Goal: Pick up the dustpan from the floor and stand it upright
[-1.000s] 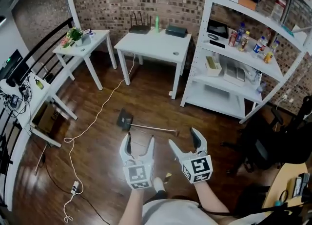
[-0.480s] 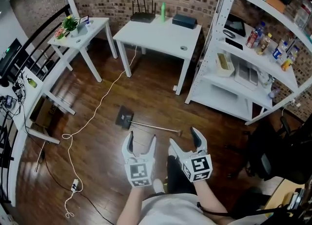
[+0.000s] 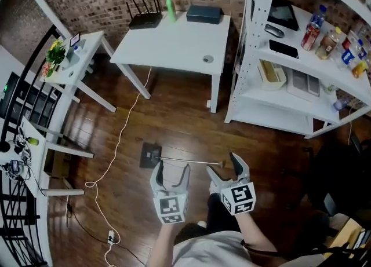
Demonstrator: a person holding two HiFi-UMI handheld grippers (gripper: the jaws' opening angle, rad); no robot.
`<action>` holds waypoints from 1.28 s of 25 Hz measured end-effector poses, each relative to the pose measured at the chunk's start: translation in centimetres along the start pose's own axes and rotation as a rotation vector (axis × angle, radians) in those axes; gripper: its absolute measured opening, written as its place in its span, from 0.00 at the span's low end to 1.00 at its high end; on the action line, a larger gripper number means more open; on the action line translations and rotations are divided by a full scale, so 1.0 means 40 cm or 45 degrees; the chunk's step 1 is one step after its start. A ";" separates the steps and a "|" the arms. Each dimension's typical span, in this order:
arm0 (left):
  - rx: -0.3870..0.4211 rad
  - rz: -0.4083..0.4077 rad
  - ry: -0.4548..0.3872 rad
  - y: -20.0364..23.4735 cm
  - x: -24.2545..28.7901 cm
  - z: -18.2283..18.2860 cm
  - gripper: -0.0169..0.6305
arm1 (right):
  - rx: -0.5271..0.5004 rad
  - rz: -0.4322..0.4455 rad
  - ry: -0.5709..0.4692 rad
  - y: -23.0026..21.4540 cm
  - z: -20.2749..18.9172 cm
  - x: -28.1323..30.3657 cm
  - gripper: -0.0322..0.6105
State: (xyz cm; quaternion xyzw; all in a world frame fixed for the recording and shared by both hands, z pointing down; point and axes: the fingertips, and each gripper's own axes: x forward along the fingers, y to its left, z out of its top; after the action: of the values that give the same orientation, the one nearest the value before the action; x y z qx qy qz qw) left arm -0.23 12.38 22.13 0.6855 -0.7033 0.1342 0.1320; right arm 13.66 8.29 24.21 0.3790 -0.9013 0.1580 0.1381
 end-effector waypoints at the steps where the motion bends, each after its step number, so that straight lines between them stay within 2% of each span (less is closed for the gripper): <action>1: 0.009 -0.003 0.035 0.000 0.029 -0.023 0.61 | 0.023 0.003 0.038 -0.022 -0.027 0.027 0.61; 5: 0.035 -0.042 0.184 0.014 0.160 -0.156 0.61 | 0.018 0.001 0.159 -0.099 -0.146 0.162 0.61; 8: 0.044 -0.086 0.309 0.043 0.232 -0.277 0.61 | 0.007 -0.022 0.311 -0.138 -0.298 0.254 0.61; 11: 0.006 -0.132 0.376 0.081 0.290 -0.401 0.61 | 0.028 -0.047 0.435 -0.163 -0.440 0.316 0.61; 14: -0.054 -0.191 0.440 0.108 0.374 -0.549 0.60 | -0.045 -0.020 0.524 -0.157 -0.577 0.387 0.61; 16: -0.107 -0.224 0.488 0.109 0.439 -0.653 0.60 | -0.062 0.026 0.614 -0.141 -0.699 0.430 0.61; 19: -0.130 -0.282 0.544 0.078 0.519 -0.811 0.59 | -0.076 0.083 0.792 -0.136 -0.922 0.462 0.61; 24: -0.177 -0.349 0.710 0.012 0.569 -1.101 0.59 | -0.030 0.050 1.042 -0.201 -1.248 0.466 0.61; 29: -0.158 -0.404 0.827 -0.020 0.627 -1.359 0.58 | -0.135 0.079 1.186 -0.309 -1.512 0.513 0.60; 32: -0.121 -0.448 0.872 -0.049 0.637 -1.478 0.58 | -0.281 0.105 1.240 -0.377 -1.639 0.548 0.58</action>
State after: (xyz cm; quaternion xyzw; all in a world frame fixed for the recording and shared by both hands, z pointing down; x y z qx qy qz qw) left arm 1.16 10.52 86.51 0.7042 -0.4956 0.2981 0.4118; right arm 18.31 9.79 94.78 0.2083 -0.7578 0.2257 0.5757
